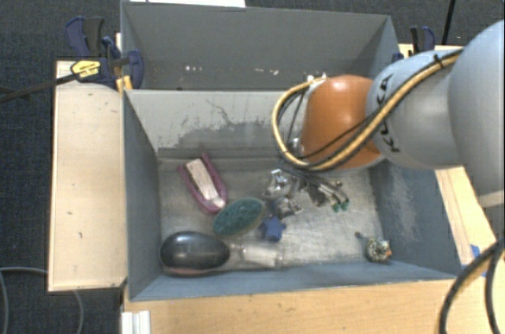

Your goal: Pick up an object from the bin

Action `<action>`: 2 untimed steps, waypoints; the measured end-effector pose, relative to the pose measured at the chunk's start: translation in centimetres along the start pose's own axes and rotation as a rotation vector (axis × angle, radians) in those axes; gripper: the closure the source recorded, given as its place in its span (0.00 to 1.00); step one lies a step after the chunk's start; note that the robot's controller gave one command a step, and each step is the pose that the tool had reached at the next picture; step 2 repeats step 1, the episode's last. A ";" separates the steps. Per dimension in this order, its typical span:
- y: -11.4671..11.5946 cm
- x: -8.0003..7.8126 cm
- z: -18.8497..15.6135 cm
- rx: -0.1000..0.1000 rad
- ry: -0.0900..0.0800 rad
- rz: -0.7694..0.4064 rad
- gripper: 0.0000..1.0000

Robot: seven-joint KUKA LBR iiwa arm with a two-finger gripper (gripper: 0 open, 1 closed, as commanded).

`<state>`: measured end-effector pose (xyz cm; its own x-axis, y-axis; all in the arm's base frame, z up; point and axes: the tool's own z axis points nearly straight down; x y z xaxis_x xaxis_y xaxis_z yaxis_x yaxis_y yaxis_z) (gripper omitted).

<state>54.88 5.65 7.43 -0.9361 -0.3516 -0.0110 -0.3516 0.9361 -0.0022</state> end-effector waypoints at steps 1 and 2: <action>-3.0 -1.5 -19.6 0.001 0.000 -0.308 1.00; -3.0 -1.5 -19.6 0.001 0.000 -0.308 1.00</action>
Offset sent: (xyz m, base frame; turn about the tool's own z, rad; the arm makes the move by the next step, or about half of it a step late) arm 0.0205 -0.0231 0.1921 -0.3109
